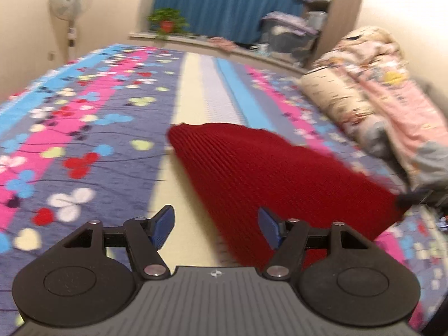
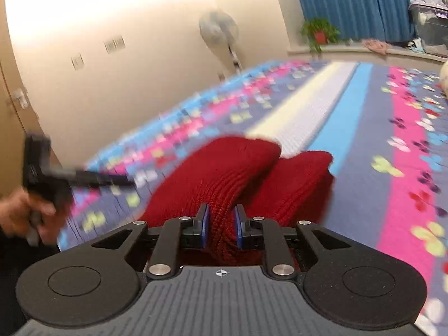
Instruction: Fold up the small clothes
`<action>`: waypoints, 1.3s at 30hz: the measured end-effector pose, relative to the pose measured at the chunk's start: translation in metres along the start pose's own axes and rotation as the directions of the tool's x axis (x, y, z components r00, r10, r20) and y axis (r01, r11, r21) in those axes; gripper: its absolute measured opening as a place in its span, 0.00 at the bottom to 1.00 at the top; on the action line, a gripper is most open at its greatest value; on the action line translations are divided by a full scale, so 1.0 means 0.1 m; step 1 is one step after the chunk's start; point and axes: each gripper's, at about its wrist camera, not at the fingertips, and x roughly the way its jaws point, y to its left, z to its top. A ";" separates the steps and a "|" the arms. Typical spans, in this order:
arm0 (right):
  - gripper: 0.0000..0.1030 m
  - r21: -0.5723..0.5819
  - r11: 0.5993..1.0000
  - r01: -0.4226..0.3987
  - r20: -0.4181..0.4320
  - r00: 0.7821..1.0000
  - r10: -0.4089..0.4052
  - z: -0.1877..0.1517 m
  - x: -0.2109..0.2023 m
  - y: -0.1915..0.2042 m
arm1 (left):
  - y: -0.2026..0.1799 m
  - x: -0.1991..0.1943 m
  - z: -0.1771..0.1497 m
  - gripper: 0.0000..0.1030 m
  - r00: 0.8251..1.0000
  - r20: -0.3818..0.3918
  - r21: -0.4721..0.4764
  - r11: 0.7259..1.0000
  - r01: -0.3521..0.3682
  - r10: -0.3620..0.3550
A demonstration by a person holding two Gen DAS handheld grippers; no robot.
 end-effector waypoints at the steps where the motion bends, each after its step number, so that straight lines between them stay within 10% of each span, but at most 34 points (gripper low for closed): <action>1: 0.18 -0.025 0.999 0.027 -0.072 0.997 -0.029 -0.07 0.05 0.00 | -0.03 0.01 -0.01 0.72 0.999 -0.004 0.003 0.999 0.038 -0.038; 5: 0.21 -0.063 0.994 0.092 -0.276 0.955 -0.106 -0.36 0.45 0.01 | -0.24 0.25 -0.12 0.72 0.988 -0.125 0.079 0.992 0.097 -0.086; 8: 0.38 0.033 0.996 0.083 -0.183 0.980 -0.075 -0.24 0.35 -0.09 | -0.37 0.51 -0.28 0.77 0.969 -0.240 0.205 0.979 -0.015 0.066; 12: 0.84 0.278 0.953 0.118 0.008 0.992 -0.125 -0.15 0.16 -0.38 | -0.23 0.47 -0.13 0.79 0.977 -0.212 0.092 0.995 0.024 -0.004; 23: 0.77 0.420 0.875 0.241 -0.217 0.963 -0.161 -0.48 0.99 -0.66 | 0.30 0.86 0.19 0.88 0.978 -0.169 -0.308 0.949 0.066 -0.123; 30: 0.42 0.417 0.884 0.210 -0.196 0.971 -0.138 -0.42 1.06 -0.52 | 0.46 1.26 0.08 0.88 0.946 -0.158 -0.507 0.846 0.167 -0.282; 39: 0.28 0.384 0.901 0.201 -0.112 0.979 -0.171 -0.35 1.03 -0.32 | 0.38 0.92 0.22 0.53 0.968 -0.112 -0.345 0.922 0.175 -0.226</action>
